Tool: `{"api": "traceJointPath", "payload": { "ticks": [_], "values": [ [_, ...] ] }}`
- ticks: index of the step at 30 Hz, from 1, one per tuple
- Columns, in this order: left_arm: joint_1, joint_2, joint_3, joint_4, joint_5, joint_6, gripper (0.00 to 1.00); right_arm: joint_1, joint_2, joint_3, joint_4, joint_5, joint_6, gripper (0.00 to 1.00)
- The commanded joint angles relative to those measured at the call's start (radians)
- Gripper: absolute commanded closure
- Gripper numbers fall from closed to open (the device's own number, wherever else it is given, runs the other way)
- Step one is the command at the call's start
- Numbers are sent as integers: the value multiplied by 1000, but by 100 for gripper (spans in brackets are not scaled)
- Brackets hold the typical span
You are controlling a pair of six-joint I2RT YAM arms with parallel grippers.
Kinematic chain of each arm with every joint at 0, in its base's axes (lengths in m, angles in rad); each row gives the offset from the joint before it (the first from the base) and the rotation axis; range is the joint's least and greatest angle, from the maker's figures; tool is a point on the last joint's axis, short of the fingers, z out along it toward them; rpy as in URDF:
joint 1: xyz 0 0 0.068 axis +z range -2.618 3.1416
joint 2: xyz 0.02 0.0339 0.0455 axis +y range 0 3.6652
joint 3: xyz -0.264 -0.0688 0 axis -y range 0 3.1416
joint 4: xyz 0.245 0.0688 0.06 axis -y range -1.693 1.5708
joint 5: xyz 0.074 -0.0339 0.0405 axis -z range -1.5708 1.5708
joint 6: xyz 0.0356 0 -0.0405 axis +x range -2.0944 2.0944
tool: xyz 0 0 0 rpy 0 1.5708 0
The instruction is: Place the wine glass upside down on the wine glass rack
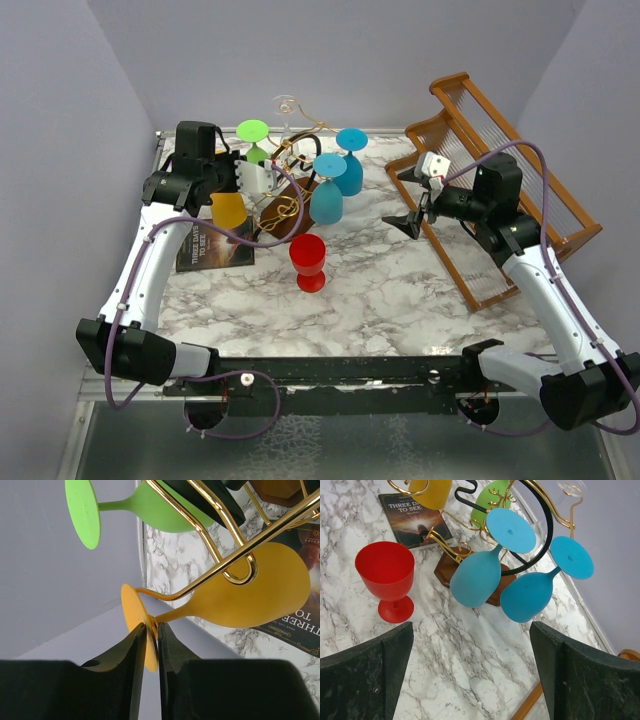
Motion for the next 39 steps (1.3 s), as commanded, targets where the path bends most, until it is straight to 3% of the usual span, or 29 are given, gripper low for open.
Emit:
{"api": "traceJointPath", "payload": {
  "ticks": [1, 10, 19, 24, 26, 27, 32, 39],
  "values": [
    [4, -16, 21, -25, 57, -1, 80, -6, 4, -8, 2, -12, -16, 1],
    [4, -17, 35, -73, 108, -5, 70, -6, 16, 34, -63, -5, -57, 0],
    [4, -19, 98, -77, 215, -159, 55, 12, 87, 219, -411, -20, -224, 4],
    [5, -21, 150, -65, 324, -326, 24, 121, 89, 201, -428, 10, -243, 4],
    [5, -32, 147, -28, 371, -417, 4, 191, 102, 193, -428, 43, -251, 4],
    [7, -35, 149, -7, 382, -469, 1, 237, 112, 196, -428, 69, -256, 4],
    [14, -61, 158, 138, 324, -717, 1, 383, 168, 181, -408, 82, -308, 4],
    [45, -69, 181, 233, 149, -867, 1, 496, 313, 225, -369, 129, -345, 10]
  ]
}}
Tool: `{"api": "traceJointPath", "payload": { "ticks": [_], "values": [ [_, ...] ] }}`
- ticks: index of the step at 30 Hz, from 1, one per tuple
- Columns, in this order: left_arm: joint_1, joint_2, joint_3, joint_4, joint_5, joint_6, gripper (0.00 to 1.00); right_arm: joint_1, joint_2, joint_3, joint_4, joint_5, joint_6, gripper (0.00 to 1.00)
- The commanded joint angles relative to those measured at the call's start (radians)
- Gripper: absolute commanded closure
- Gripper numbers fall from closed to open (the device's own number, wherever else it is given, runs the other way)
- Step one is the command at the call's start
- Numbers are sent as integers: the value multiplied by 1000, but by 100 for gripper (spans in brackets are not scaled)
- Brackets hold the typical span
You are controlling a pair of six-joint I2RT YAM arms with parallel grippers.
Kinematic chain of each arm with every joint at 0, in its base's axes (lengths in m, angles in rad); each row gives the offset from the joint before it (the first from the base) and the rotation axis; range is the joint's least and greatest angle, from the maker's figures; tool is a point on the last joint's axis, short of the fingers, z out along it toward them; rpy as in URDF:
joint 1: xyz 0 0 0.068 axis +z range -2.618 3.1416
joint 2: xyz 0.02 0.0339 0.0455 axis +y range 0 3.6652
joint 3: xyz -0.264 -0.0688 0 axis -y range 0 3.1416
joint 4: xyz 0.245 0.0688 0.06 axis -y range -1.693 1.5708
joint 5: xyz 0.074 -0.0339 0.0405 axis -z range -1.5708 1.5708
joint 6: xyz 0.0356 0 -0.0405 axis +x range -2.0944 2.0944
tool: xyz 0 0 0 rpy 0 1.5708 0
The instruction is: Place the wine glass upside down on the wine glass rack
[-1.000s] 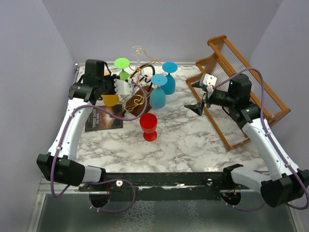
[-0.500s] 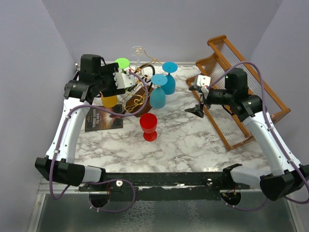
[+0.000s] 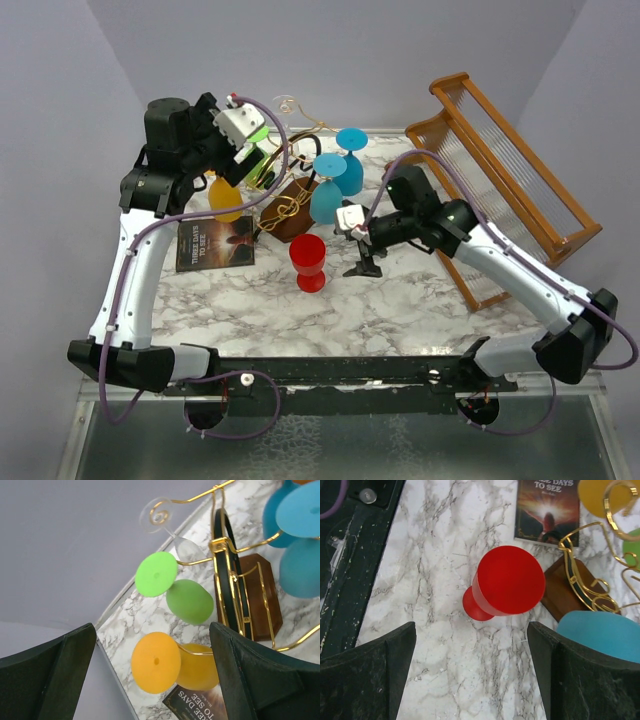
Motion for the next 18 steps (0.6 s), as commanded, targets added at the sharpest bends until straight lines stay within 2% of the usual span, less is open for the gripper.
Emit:
{"api": "traceJointPath", "payload": {
  "ticks": [1, 6, 10, 18],
  "values": [
    [30, -34, 28, 107, -122, -158, 1, 63, 84, 38, 35, 59, -41, 12],
    [36, -35, 30, 120, -192, -170, 1, 128, 171, 73, 38, 113, -56, 17],
    [36, -31, 46, 108, -190, -161, 1, 167, 243, 131, -4, 148, -72, 23],
    [36, -26, 62, 84, -147, -160, 1, 226, 371, 235, -124, 265, -107, 45]
  ]
}}
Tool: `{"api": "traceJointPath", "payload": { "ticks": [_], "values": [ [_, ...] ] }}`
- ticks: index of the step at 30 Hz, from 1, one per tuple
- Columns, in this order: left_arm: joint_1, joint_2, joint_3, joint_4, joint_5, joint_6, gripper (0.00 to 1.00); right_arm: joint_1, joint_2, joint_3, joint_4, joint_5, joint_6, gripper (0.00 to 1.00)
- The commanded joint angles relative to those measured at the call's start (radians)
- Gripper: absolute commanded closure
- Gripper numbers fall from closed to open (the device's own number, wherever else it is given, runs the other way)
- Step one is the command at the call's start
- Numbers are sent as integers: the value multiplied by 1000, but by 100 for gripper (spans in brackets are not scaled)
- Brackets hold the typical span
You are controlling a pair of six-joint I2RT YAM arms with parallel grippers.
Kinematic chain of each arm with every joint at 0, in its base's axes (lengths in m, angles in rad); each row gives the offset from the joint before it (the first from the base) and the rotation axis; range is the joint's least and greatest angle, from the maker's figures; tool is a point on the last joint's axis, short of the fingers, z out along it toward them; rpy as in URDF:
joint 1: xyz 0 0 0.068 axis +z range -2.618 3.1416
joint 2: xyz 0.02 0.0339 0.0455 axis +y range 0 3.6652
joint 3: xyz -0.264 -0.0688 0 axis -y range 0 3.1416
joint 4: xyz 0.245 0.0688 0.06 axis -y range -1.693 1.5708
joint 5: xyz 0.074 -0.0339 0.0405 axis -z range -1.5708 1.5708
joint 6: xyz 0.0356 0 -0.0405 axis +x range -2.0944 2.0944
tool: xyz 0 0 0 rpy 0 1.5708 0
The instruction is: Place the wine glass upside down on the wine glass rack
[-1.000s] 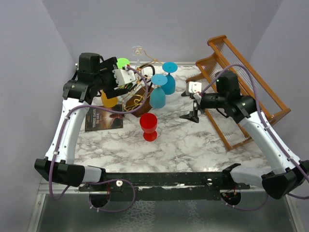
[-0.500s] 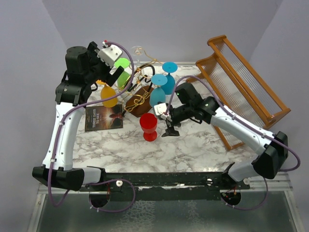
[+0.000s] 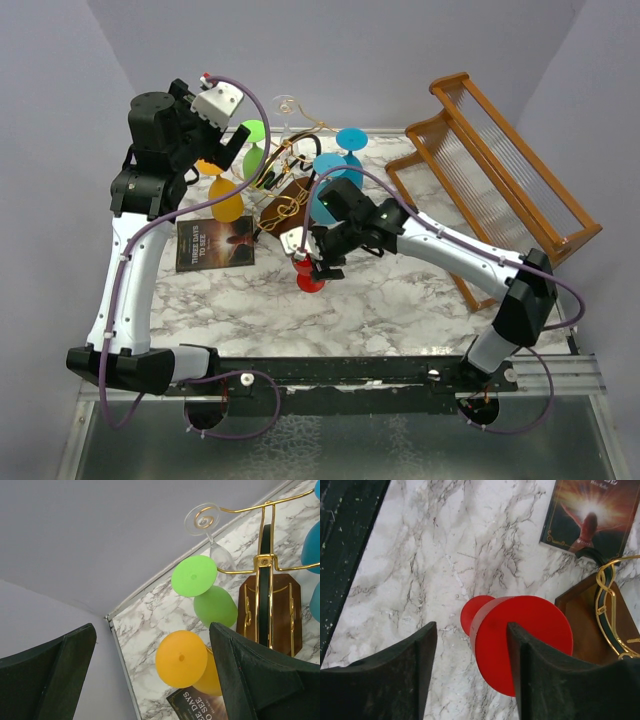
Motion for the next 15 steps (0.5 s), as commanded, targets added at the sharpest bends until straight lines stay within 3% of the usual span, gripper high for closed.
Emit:
{"api": "traceJointPath", "payload": {
  "ticks": [1, 6, 11, 15],
  "values": [
    [5, -6, 30, -6, 12, -12, 1, 30, 66, 67, -111, 105, -36, 49],
    [4, -1, 23, -4, 20, -15, 1, 46, 96, 88, -181, 139, -30, 69],
    [4, 7, 20, 3, 49, -24, 1, 54, 82, 71, -203, 176, -10, 97],
    [4, 18, 24, 18, 74, -59, 1, 54, 19, 23, -190, 170, 6, 99]
  ]
}}
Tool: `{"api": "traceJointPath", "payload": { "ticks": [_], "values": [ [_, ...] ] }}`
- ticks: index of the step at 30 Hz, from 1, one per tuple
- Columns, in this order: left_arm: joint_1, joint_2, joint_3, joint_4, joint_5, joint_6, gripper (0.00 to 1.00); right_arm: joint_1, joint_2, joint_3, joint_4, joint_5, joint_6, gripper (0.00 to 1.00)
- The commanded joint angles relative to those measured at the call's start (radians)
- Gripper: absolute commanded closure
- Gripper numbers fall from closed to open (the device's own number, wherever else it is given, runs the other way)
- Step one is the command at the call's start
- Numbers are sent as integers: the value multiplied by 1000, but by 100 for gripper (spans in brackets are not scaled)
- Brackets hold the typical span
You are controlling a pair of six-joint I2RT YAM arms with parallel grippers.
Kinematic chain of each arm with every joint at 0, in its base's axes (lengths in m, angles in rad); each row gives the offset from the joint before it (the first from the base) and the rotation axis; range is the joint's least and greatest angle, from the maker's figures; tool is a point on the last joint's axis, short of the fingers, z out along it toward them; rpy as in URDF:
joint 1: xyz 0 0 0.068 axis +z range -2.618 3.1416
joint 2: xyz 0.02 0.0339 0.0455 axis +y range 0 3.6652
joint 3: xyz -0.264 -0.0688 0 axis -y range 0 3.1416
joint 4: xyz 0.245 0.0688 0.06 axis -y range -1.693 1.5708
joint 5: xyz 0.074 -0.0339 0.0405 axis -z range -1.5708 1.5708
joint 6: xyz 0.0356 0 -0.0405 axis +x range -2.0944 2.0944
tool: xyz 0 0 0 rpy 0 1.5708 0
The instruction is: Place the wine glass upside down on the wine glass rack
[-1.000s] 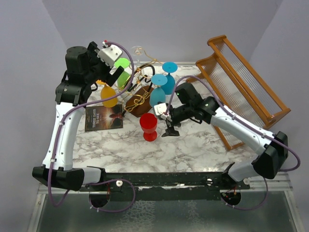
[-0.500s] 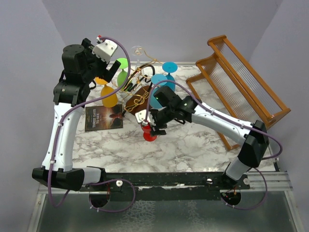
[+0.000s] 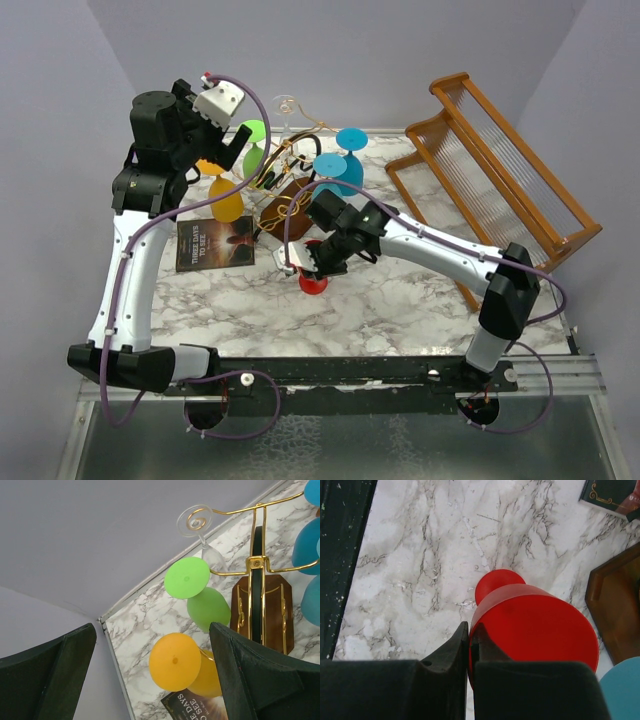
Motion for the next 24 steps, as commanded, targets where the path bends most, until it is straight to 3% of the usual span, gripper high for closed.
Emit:
{"api": "traceJointPath", "payload": {
  "ticks": [1, 9, 16, 24],
  "values": [
    [4, 10, 20, 28, 54, -70, 1, 8, -90, -48, -24, 25, 26, 99],
    [5, 21, 39, 47, 42, -153, 1, -10, -347, -253, 67, 118, 91, 99],
    [4, 29, 82, 64, 138, -225, 1, -245, -583, -320, 64, 57, 125, 99],
    [3, 52, 69, 169, 253, -457, 3, -475, -765, -250, 103, 65, 141, 99]
  ]
}}
